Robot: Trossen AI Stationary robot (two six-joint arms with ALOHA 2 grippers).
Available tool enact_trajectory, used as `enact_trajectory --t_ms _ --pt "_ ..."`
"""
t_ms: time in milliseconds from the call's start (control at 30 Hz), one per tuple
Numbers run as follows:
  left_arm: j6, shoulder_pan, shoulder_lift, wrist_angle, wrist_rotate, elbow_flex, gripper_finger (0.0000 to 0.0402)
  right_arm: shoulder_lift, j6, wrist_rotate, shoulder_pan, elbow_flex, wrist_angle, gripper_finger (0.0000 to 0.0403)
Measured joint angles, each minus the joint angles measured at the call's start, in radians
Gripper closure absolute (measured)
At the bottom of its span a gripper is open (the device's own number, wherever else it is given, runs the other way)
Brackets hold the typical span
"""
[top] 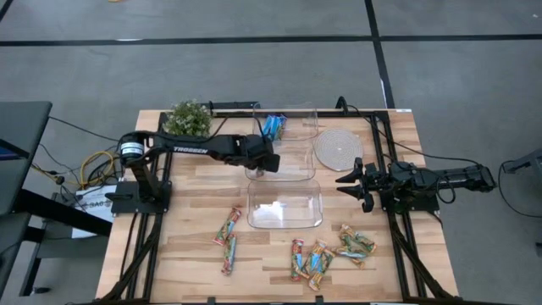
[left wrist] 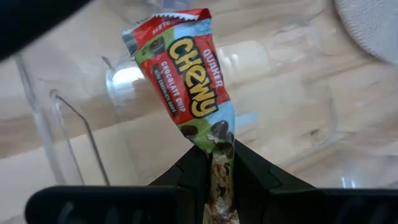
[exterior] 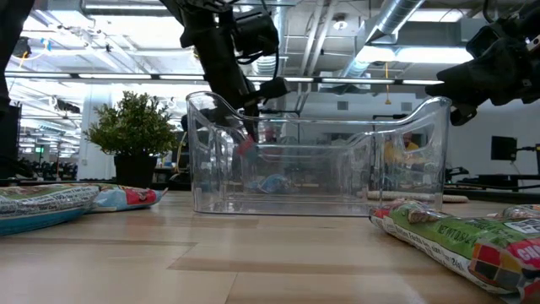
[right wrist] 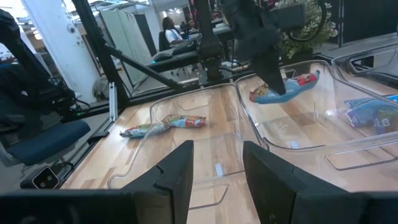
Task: Pick and place Granola Bars by type
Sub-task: Put the red granola bar into the middle transparent bin
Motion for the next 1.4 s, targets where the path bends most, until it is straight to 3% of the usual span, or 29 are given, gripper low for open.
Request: enact_trajectory --t_ms 367,867,1400 --pt "-0.003 0.007 0.0 -0.001 0.019 0.0 0.0346 0.0 0.0 0.0 0.0 0.0 0.0 0.0269" --pt "-0.028 0.011 0.0 0.011 0.021 0.0 0.0283 0.0 0.0 0.0 0.0 0.0 0.0 0.027" --pt "0.104 -0.011 -0.061 0.215 -0.033 0.001 0.0284 0.0 0.0 0.0 0.0 0.0 0.0 0.0269"
